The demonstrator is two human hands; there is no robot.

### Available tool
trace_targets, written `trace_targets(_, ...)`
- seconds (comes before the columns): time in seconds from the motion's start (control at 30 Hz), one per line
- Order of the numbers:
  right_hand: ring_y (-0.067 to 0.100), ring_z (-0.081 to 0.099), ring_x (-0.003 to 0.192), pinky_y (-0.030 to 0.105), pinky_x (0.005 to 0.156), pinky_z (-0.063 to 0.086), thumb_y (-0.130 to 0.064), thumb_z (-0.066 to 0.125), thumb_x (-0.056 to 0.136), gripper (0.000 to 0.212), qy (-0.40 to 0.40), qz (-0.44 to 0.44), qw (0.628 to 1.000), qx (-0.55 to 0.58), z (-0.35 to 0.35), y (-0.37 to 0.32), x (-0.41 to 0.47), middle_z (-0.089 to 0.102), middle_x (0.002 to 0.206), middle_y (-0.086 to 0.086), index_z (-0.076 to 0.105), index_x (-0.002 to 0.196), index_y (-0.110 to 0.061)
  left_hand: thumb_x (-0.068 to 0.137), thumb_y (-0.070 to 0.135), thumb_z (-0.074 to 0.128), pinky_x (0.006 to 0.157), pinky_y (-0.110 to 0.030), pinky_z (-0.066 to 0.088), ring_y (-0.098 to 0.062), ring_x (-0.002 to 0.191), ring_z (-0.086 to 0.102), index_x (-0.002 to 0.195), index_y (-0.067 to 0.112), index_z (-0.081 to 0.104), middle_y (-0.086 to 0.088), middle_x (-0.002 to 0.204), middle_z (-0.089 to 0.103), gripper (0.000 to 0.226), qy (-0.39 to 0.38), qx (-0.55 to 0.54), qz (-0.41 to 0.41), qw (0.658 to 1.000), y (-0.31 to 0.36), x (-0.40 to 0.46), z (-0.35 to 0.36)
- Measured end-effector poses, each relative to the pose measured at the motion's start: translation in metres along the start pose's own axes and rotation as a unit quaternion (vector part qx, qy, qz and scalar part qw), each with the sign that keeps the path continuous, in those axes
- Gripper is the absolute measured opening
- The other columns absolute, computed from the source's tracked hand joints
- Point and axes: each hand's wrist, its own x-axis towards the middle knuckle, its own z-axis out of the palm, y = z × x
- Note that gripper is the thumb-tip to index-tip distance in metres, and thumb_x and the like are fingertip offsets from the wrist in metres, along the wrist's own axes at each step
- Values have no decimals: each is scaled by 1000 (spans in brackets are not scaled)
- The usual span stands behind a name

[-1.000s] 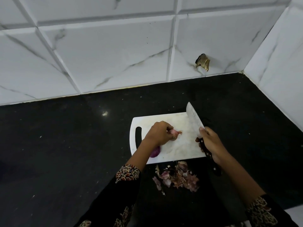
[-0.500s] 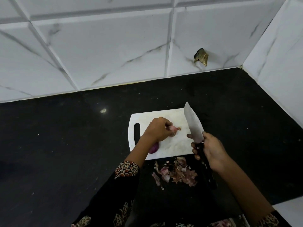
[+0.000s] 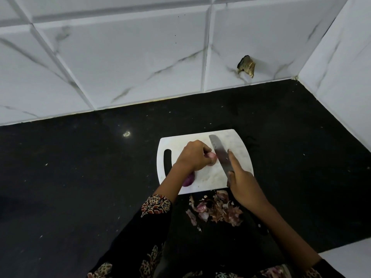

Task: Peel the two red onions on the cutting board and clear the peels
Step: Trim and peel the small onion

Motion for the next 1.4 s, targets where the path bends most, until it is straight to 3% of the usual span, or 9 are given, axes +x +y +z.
trace_targets(0.1,14,44,52,31,51,36,-5,40,95,74,-3,7,999,-38,1,-4,2,44,58,1,-3,149,-31,79,14,70,75,-35,54,-23,80,66,90,10,77,-9,88,74,14,3,-3,2,1000,2,0,2)
trace_targets(0.33,11,42,51,25,44,30,0,39,92,80,-4,10,996,-87,0,-7,4,43,60,0,-8,148,-32,81,11,68,72,-28,50,-21,81,65,96,7,76,-8,93,74,17,15,-22,-2,1000,5,-3,4)
trace_targets(0.47,11,43,52,27,46,32,1,39,90,81,-4,3,996,-91,1,-10,7,42,60,-1,-8,148,-31,83,10,65,77,-36,53,-29,84,65,92,6,76,-14,92,73,16,32,-35,-9,999,5,-7,7)
trace_targets(0.8,9,40,50,23,42,28,2,40,89,82,-4,4,993,-115,2,-9,-1,41,59,-3,-8,148,-28,84,13,67,78,-36,53,-24,82,66,94,7,76,-8,93,74,15,75,-62,-8,995,3,-13,14)
trace_targets(1.0,15,46,61,28,51,33,1,40,88,82,-2,-16,987,-162,5,-18,21,43,71,0,-7,149,-27,84,15,67,78,-41,54,-25,80,65,94,10,77,-8,89,74,15,53,-48,-6,997,1,-9,14)
trace_targets(1.17,16,55,66,34,57,46,0,41,89,84,-1,-15,989,-146,7,-8,3,52,78,2,-12,148,-30,84,17,65,75,-39,54,-24,79,65,90,12,77,-8,87,74,14,69,-46,-7,997,1,-9,16)
trace_targets(1.4,16,46,61,31,54,35,2,39,87,83,5,3,992,-124,12,-13,16,44,69,0,-8,149,-26,85,19,65,77,-40,54,-23,79,65,88,10,77,-7,85,73,15,69,-49,-6,996,0,-7,19)
